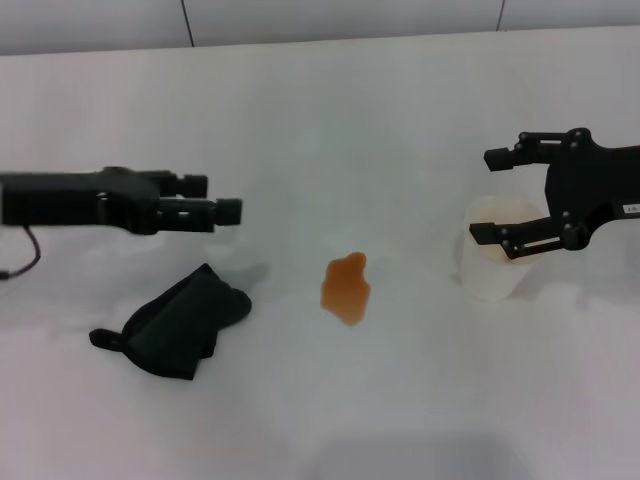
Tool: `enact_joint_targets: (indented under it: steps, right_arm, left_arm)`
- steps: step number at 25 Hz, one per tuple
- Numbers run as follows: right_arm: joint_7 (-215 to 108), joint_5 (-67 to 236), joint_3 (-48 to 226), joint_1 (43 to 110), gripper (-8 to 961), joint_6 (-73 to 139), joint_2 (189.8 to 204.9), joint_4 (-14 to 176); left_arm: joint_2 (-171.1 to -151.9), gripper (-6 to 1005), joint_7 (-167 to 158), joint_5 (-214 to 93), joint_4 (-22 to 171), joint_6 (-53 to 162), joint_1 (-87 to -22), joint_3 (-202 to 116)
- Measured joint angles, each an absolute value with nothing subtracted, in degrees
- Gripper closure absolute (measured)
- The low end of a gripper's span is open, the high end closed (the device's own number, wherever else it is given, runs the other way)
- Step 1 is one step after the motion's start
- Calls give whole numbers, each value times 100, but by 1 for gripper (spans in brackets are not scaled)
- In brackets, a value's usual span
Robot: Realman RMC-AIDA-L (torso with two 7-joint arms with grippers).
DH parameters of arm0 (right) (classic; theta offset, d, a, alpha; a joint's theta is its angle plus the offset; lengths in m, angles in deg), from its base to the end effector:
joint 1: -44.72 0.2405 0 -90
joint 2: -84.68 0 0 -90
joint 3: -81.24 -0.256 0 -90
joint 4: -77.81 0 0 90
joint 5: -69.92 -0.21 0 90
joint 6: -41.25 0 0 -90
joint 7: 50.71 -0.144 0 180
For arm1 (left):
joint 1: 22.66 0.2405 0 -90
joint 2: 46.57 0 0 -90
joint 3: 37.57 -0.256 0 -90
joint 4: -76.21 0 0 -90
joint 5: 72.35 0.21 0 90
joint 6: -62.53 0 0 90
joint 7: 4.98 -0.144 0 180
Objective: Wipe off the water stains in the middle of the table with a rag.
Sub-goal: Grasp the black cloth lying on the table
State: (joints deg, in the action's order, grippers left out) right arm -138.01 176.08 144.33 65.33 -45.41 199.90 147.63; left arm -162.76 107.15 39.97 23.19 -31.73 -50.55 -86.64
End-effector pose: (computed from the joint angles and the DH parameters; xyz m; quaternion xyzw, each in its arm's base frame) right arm 0.2158 0.3300 0.0502 -0.9761 0.0474 0.1362 0.1626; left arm -0.2404 0.3338 0.0396 -0.9094 -0.3564 -0.2035 0.0676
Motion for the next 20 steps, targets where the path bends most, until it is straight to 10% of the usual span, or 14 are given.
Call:
enact_joint_targets:
  steps: [11,20]
  right_arm:
    - [-13733,17378,14661,6570,94,-4292,19990,14756]
    - [-13741,17323,14663,6536,94,-4275,19990,14756]
  left_arm:
    - [-16013,109,13174,6649,2254,-3363,-6748,-9073]
    - [-16160,110,13370,7346,2247,-3435,-7187,-9673]
